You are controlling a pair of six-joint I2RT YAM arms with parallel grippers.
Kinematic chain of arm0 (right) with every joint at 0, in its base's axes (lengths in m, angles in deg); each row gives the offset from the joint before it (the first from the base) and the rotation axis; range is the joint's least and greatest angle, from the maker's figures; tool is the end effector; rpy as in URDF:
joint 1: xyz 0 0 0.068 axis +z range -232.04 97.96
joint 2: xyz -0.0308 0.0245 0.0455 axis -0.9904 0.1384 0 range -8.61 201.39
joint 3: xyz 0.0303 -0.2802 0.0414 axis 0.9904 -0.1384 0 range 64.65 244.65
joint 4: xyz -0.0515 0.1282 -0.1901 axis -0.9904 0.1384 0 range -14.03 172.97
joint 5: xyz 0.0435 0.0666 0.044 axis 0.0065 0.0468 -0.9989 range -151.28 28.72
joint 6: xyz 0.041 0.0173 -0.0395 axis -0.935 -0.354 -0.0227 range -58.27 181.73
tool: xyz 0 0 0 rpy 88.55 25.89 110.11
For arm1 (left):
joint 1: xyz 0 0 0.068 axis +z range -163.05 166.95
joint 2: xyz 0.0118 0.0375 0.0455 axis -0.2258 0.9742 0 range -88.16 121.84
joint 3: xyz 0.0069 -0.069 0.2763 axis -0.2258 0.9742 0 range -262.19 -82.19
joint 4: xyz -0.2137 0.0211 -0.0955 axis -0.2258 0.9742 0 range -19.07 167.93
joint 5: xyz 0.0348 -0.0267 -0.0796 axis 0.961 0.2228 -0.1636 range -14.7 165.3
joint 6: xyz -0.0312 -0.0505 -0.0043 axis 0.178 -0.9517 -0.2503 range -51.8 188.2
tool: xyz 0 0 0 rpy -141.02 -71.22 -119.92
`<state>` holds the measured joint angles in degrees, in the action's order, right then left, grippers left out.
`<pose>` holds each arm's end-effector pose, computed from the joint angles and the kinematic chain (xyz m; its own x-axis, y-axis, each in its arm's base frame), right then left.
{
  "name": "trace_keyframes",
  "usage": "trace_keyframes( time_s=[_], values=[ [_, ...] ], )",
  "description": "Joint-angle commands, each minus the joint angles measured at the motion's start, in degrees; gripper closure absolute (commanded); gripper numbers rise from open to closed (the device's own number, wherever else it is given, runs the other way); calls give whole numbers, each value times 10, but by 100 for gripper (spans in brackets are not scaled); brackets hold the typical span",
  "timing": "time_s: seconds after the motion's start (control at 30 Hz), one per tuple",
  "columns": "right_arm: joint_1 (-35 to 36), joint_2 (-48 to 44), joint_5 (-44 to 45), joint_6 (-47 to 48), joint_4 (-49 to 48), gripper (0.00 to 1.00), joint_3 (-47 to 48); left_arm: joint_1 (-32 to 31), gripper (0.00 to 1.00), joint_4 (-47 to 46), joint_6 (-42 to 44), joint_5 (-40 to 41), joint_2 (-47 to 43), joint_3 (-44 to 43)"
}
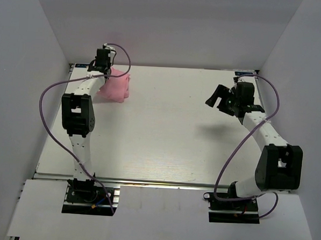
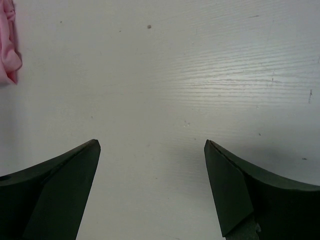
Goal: Fold and stack the t-shirts
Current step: Put the neatly folded tshirt into the corner of the board with the left arm
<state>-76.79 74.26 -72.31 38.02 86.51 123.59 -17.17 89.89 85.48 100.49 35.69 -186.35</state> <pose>0.3022 0.0361 0.2887 -0.6154 0.3397 -0.7113 0.0004 0.9025 0.4307 0.4867 -0.0164 0.2558 -0.6740 0.3180 -0.6668 -0.0694 0.8714 0.4857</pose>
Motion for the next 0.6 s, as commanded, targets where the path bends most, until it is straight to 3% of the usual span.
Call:
trace_keyframes(
  time_s=[0.0,0.2,0.57],
  values=[
    [-2,37,-32,6,2,10,50,34,100,-20,38,14,36,-68],
    [-4,84,-75,1,4,10,92,104,100,-23,14,-27,96,-151],
    [-4,130,-98,-12,-4,10,117,146,100,-143,43,-89,126,-148]
  ],
)
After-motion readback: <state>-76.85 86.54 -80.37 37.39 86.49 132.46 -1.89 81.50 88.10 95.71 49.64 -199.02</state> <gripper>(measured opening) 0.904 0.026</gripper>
